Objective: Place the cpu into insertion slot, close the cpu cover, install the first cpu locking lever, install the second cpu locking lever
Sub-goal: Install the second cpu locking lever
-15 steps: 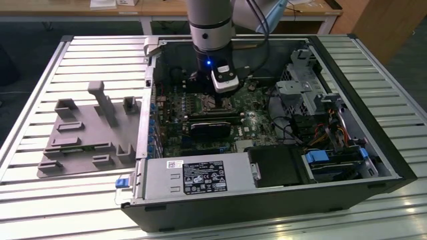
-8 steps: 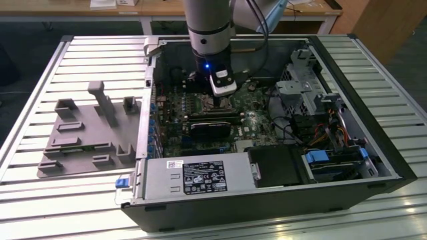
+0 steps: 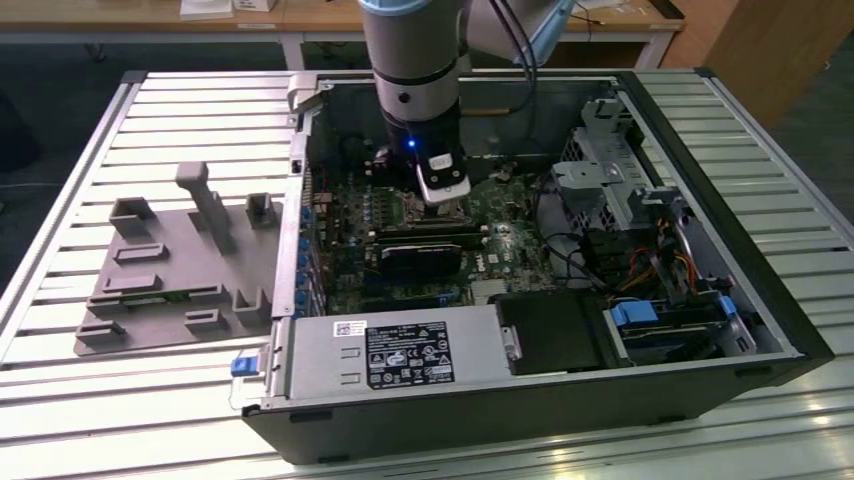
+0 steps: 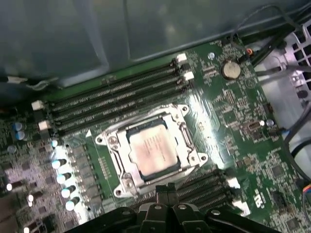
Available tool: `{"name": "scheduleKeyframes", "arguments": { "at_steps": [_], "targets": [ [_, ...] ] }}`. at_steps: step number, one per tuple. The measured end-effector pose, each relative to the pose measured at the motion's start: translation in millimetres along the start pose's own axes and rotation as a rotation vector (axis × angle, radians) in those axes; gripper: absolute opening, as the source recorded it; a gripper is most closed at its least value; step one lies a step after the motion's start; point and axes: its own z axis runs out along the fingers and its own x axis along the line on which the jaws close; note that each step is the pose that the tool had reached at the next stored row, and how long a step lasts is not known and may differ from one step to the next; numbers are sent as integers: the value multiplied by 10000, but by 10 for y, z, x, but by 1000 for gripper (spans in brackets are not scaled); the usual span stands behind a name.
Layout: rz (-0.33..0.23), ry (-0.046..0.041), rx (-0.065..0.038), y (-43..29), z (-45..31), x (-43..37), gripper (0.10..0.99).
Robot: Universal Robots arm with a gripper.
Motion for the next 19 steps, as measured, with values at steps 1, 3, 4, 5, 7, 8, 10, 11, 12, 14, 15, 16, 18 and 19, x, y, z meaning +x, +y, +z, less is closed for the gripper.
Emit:
{"name": "scheduleKeyframes", "arguments": {
  "at_steps": [1, 3, 4, 5, 7, 8, 10, 11, 12, 14, 15, 16, 18, 19],
  "targets": [
    [1, 4, -10, -24, -2, -6, 102],
    [2, 10, -28, -65, -6, -18, 102],
    [0, 18, -46, -81, -8, -22, 102],
    [-10, 29, -74, -94, -7, -23, 102],
    [-59, 53, -124, -115, 0, -22, 102],
    [-101, 66, -148, -122, 5, -20, 102],
    [-219, 99, -206, -130, 21, -16, 102],
    [-281, 118, -242, -133, 29, -14, 102],
    [-339, 141, -283, -138, 39, -11, 102],
    [-429, 188, -382, -148, 56, 0, 102],
    [-450, 215, -443, -154, 63, 7, 102],
    [-456, 240, -509, -163, 69, 15, 102],
    [-457, 283, -622, -188, 79, 28, 102],
    [-457, 297, -661, -203, 83, 35, 102]
  ]
}}
